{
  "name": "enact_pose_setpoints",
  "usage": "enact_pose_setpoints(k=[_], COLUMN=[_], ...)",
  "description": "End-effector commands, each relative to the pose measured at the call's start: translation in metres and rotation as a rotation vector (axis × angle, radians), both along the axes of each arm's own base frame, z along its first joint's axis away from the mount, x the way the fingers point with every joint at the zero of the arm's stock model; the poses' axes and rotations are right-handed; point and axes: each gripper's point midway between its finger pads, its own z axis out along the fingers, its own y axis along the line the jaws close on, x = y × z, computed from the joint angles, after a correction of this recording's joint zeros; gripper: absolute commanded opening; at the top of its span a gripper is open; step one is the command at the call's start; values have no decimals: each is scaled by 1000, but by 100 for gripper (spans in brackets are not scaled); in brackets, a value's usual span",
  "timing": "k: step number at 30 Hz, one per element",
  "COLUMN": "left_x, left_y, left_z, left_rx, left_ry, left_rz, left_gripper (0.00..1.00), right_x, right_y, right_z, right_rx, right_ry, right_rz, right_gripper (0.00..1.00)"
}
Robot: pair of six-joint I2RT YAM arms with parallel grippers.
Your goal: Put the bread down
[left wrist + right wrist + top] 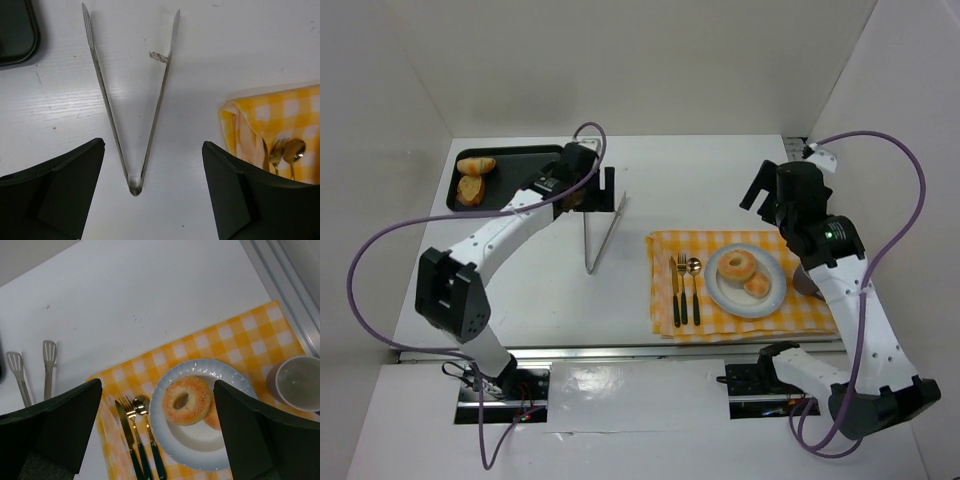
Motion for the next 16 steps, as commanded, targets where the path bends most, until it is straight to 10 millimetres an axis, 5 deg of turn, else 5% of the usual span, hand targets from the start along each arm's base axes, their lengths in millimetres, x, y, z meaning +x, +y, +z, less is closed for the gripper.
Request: enact_pose_setpoints(k=[1,7,16], left_x=[-28,-73,-102], left_y=[2,34,32], left_z=[64,85,63], left_rx=[-48,-52,-127], left_ry=[-84,-191,-171], left_rz=[-39,23,-20], left_gripper=[92,92,91], right_x=[14,22,19], right_y=[5,16,17], right_z=[-20,-61,-85], right_rx=[-14,-16,-15], right_ry=[58,195,224], right_rz=[17,57,67], right_gripper=[100,100,100])
